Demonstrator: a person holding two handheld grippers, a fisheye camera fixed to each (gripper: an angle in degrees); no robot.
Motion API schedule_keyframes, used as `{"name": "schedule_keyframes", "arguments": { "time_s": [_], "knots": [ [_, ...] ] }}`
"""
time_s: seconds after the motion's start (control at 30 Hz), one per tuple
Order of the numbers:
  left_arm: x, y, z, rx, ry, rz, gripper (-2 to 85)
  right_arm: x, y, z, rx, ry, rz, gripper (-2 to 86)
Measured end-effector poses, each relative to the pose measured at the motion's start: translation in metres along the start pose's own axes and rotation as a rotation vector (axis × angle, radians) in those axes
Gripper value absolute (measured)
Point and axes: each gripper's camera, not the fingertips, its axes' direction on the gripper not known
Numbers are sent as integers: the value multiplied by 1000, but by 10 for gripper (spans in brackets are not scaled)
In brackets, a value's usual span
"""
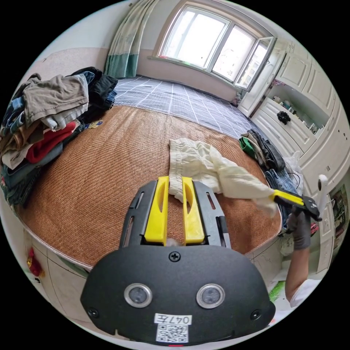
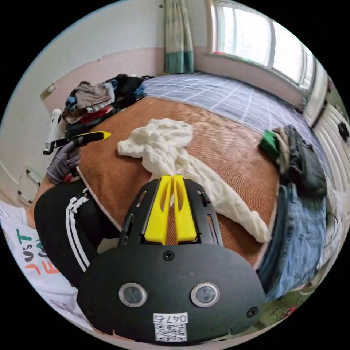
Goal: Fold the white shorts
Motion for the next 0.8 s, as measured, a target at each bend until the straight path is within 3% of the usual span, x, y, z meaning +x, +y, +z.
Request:
{"name": "schedule_keyframes", "arguments": {
  "time_s": [0.07, 0.13, 0.17, 0.3, 0.43, 0.53, 0.8],
  "knots": [
    [1, -2, 5, -5, 11, 2, 63, 58, 23, -24, -26, 194, 164, 10],
    [2, -2, 10, -9, 11, 8, 63, 113, 43, -30, -195, 427, 321, 159],
    [2, -2, 11, -9, 8, 10, 63, 119, 46, -32, -219, 432, 333, 174],
    [-8, 3, 22, -13, 1, 4, 63, 84, 36, -40, -21, 213, 169, 128],
    [-18, 10, 36, -27, -9, 9, 63, 20, -28, 24, -71, 14, -76, 106],
    [-26, 15, 45, -37, -22, 21, 63, -12, -81, 67, -70, -27, -180, 102],
    [-71, 26, 64, 11, 64, -10, 64, -2, -199, 169, -87, -194, -135, 104]
  ]
}}
